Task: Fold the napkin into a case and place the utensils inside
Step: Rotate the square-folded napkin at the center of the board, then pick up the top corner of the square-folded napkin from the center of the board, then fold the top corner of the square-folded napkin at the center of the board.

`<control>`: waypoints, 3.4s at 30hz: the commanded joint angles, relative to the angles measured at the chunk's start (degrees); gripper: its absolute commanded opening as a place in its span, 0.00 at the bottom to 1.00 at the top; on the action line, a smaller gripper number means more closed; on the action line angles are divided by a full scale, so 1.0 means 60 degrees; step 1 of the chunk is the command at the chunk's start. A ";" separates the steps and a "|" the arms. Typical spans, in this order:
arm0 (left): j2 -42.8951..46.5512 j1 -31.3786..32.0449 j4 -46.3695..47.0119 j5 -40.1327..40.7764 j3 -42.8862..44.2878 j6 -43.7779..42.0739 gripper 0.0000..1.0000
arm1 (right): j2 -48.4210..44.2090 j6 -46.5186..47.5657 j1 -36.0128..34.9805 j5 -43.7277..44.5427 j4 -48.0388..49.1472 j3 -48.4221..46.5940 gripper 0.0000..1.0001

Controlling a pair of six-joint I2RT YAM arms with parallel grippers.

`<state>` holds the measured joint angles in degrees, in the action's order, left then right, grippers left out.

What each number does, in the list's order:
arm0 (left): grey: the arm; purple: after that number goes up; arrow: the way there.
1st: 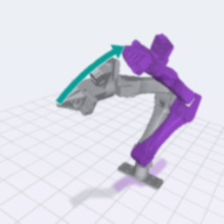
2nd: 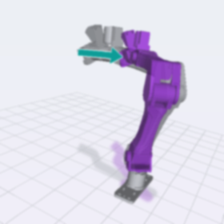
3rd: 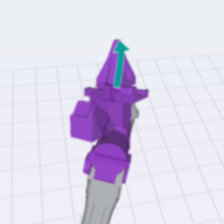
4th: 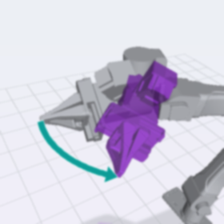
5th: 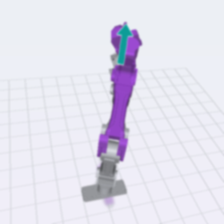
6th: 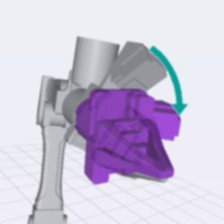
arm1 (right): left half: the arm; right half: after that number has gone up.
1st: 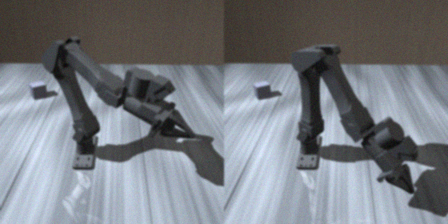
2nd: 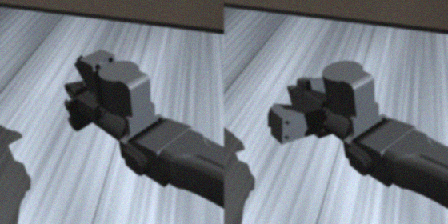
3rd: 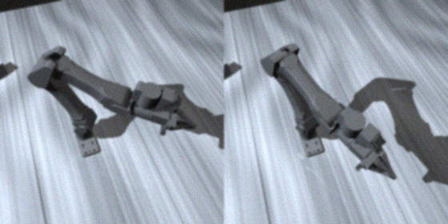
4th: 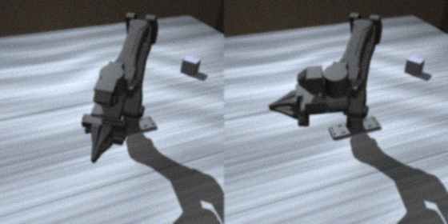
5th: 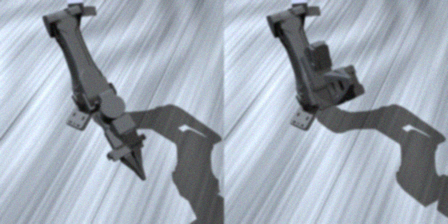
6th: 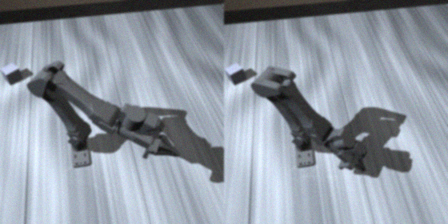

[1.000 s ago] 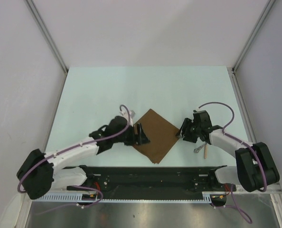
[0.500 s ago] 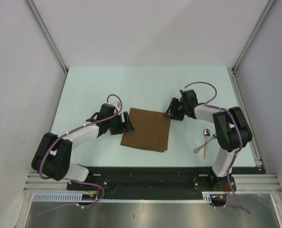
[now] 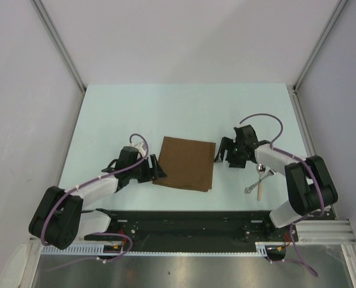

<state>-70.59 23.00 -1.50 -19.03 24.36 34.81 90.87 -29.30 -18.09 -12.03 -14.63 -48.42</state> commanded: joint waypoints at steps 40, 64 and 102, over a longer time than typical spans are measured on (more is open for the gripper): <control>0.2008 0.1322 0.1949 -0.0228 -0.3108 0.2504 0.00 | -0.3616 -0.1796 -0.1658 -0.1423 0.0403 0.3748 0.41; 0.3558 0.1337 -0.0393 0.0534 -0.2699 0.2256 0.41 | -0.4157 -0.1416 -0.1658 -0.1305 0.0067 0.3340 0.00; 0.3651 0.1469 -0.0791 0.0183 -0.2858 0.2372 0.22 | 0.1917 -0.1079 -0.3298 -0.2828 0.2028 -0.3040 0.00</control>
<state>-47.83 31.55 -4.10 -19.38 7.60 49.50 94.52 -36.40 -36.01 -25.50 -7.42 -56.86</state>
